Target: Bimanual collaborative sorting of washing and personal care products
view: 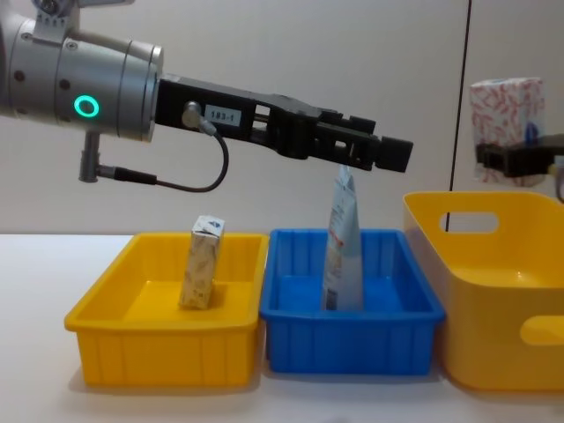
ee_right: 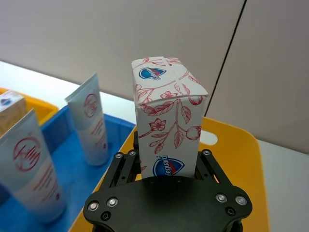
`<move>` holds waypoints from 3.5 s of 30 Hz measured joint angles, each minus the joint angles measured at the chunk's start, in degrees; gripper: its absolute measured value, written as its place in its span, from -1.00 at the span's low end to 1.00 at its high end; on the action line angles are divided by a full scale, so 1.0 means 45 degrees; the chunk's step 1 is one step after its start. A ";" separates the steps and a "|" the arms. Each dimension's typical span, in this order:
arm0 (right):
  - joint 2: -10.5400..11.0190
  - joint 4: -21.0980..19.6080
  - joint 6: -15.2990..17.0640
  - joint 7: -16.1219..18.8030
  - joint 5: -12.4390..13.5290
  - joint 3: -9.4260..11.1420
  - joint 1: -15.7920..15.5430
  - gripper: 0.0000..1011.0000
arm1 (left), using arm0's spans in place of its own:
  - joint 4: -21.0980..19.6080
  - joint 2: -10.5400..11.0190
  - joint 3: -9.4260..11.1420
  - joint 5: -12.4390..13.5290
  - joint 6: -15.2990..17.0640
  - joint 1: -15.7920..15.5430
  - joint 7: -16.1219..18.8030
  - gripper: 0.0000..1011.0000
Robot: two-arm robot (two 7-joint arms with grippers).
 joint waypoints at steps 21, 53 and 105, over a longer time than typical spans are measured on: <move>-0.1577 0.2570 -0.0629 -0.0441 -0.0697 -0.0254 0.1571 -0.26 | -0.0001 0.0000 0.0000 0.0000 0.0000 -0.0001 0.0000 0.98; -0.2700 0.6150 -0.1239 -0.1165 -0.1473 -0.0077 0.3144 -0.26 | 0.0000 0.0001 0.0000 0.0000 0.0000 -0.0001 0.0000 0.98; -0.2414 0.1344 -0.0096 -0.2184 -0.1402 0.0936 0.0926 0.99 | -0.0001 0.0001 -0.0002 -0.0001 0.0000 -0.0001 -0.0002 0.98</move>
